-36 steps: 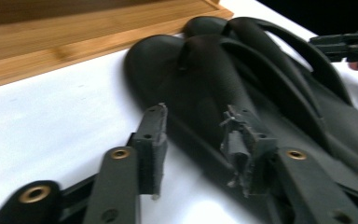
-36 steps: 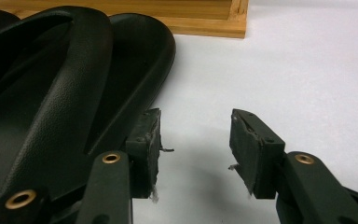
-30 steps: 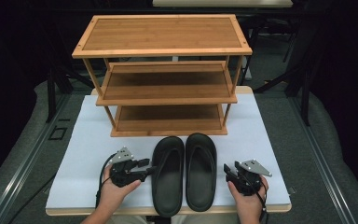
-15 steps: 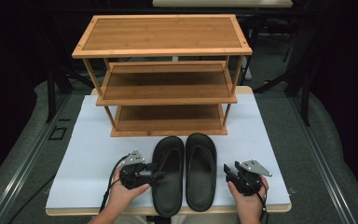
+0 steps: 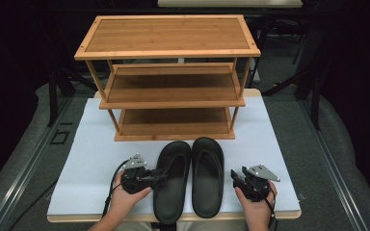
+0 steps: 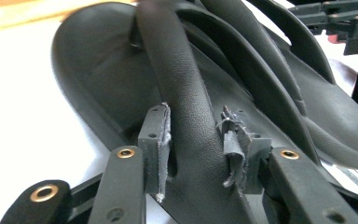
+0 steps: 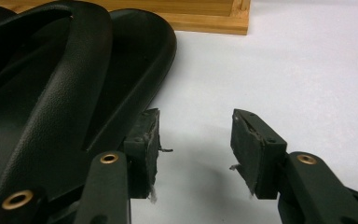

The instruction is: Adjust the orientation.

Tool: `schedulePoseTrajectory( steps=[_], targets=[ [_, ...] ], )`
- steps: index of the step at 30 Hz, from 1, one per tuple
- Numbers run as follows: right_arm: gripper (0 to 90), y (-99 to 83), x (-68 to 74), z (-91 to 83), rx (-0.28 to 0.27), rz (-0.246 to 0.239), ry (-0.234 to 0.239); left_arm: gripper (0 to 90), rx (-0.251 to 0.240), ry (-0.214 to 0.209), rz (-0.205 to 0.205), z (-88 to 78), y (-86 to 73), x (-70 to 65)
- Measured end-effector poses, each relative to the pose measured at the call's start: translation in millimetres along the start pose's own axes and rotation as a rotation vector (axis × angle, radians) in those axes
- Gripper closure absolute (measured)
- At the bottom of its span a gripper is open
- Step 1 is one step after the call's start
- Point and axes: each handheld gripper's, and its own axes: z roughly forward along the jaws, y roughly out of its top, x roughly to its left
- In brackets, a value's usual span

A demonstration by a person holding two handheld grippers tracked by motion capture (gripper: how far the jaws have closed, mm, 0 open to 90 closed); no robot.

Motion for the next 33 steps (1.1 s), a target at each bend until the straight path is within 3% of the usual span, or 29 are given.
schedulePoseTrajectory(
  steps=[12, 18, 24, 29, 33],
  targets=[
    [51.6, -0.4, -0.4, 1.1, -0.003, 0.003, 0.002, 70.1, -0.023, 0.062, -0.015, -19.7, -4.1, 17.2],
    [51.6, 0.0, -0.9, 0.9, 0.003, 0.006, 0.004, 70.3, -0.021, 0.119, -0.01, -31.7, -6.4, 25.1],
    [51.6, -0.2, 0.0, 3.9, 0.009, 0.003, 0.007, 70.1, -0.032, 0.171, -0.055, -45.3, -11.1, 35.4],
    [51.6, -0.9, 0.0, 3.2, 0.007, 0.003, 0.005, 66.3, -0.05, 0.15, -0.111, -47.6, -15.9, 38.7],
    [51.5, -1.5, -1.6, 2.8, 0.006, 0.011, 0.001, 61.7, -0.05, 0.152, -0.109, -50.2, -17.0, 38.2]
  ],
)
